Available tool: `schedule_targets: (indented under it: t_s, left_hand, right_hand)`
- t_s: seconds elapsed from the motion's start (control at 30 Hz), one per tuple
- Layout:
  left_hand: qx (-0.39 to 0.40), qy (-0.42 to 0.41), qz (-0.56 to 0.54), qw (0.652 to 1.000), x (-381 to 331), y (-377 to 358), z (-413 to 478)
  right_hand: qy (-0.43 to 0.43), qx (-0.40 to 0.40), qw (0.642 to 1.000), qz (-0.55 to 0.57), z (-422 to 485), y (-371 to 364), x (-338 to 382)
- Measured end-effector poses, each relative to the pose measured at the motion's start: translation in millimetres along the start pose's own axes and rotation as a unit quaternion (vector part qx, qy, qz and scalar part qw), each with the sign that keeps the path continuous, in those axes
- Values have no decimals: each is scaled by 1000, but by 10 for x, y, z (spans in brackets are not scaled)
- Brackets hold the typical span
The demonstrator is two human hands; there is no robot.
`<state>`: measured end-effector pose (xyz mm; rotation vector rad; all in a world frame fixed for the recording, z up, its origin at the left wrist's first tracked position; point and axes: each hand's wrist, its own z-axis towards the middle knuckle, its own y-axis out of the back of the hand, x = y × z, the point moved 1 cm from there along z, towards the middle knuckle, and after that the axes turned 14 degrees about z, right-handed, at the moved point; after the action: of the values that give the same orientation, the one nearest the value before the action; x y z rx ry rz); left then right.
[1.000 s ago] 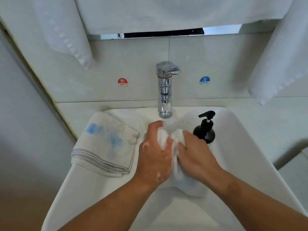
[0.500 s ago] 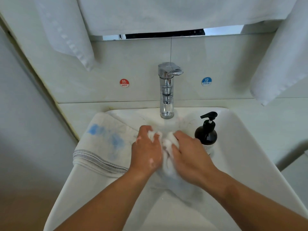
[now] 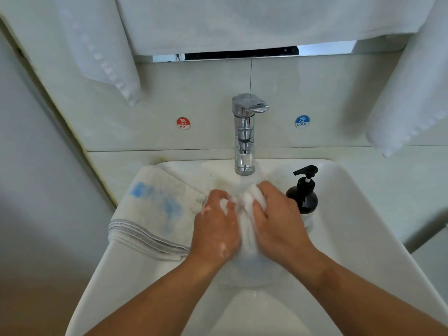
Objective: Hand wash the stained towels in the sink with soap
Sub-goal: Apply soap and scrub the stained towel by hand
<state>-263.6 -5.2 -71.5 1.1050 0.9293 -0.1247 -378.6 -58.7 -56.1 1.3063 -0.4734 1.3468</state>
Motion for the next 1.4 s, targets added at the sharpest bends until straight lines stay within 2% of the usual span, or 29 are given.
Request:
schedule_targets:
  t_s: [0.1, 0.2, 0.27, 0.33, 0.4, 0.47, 0.53, 0.6, 0.7, 0.77, 0.83, 0.93, 1.03, 1.13, 1.2, 1.3, 1.33, 1.4]
  left_hand:
    - [18, -84, -59, 995, -96, 14, -115]
    - [-27, -71, -104, 992, -124, 13, -49]
    - [-49, -13, -79, 996, -82, 6, 40]
    - [-39, 31, -51, 997, -17, -4, 57]
    - [-21, -2, -41, 999, -7, -8, -20]
    - [-8, -69, -70, 995, -88, 4, -146]
    - [-25, -102, -112, 988, -150, 18, -183]
    - [-65, -89, -107, 988, -161, 22, -95]
    - [-64, -18, -46, 997, -63, -1, 41]
    - [-18, -7, -2, 1000, 6, -32, 11]
    - [3, -64, 8, 998, -25, -22, -90]
    - [-46, -143, -83, 985, -146, 53, -169]
    - [-99, -100, -69, 988, -151, 47, -41]
    - [-45, -26, 0, 999, -19, -11, 42]
    - [-4, -37, 39, 999, 15, -25, -11]
    - [-16, -137, -22, 990, -123, 29, -167]
    - [-29, -150, -58, 987, -162, 53, -178]
    - [-64, -122, -90, 986, -169, 66, -98]
  right_hand:
    - [-64, -42, 997, -29, 171, 121, -86]
    - [-104, 34, 990, -90, 114, 149, -142]
    - [-46, 69, 994, -70, -16, 89, -68]
    - [16, 46, 999, -12, -68, 52, 39]
    - [20, -13, 1000, 16, 22, 72, 68]
    - [-18, -47, 999, -4, 143, 132, 15]
    - [-70, -31, 996, -44, 191, 198, -86]
    - [-76, 25, 995, -55, 136, 204, -133]
    - [8, 68, 997, -29, 13, 124, -33]
    - [36, 45, 998, -8, 14, 83, 13]
    - [17, -6, 1000, 9, 89, 88, -1]
    - [-66, -18, 997, -32, 175, 165, -95]
    - [-67, 58, 995, -34, 84, 151, -119]
    - [-4, 61, 998, 1, 8, 70, -37]
    - [7, 22, 1000, 7, 47, 51, -34]
    - [-61, -27, 998, -8, 162, 121, -111]
    - [-88, -17, 996, -26, 168, 150, -134]
    - [-99, 34, 992, -68, 125, 166, -130]
